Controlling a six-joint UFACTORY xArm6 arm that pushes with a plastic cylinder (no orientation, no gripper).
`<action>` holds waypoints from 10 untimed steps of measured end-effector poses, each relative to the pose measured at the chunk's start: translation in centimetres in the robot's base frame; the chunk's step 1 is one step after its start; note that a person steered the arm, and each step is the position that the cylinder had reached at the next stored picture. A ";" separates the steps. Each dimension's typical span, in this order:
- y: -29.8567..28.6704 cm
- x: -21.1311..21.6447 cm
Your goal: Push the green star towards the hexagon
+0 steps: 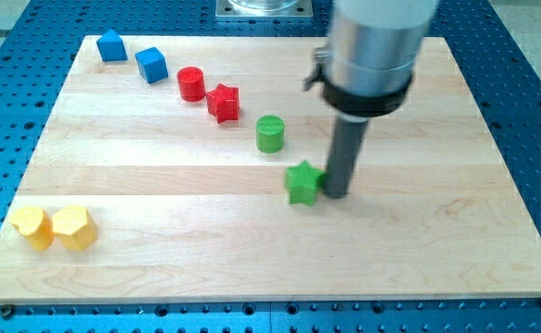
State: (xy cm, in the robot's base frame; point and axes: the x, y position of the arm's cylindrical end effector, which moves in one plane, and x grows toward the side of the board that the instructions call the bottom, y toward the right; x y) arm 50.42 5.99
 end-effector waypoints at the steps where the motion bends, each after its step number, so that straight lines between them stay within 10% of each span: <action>1: -7.2 2.2; 3: -0.3 -0.1; 5: -12.2 -1.7; 10: -17.2 -2.6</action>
State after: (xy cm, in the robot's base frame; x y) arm 47.79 -11.19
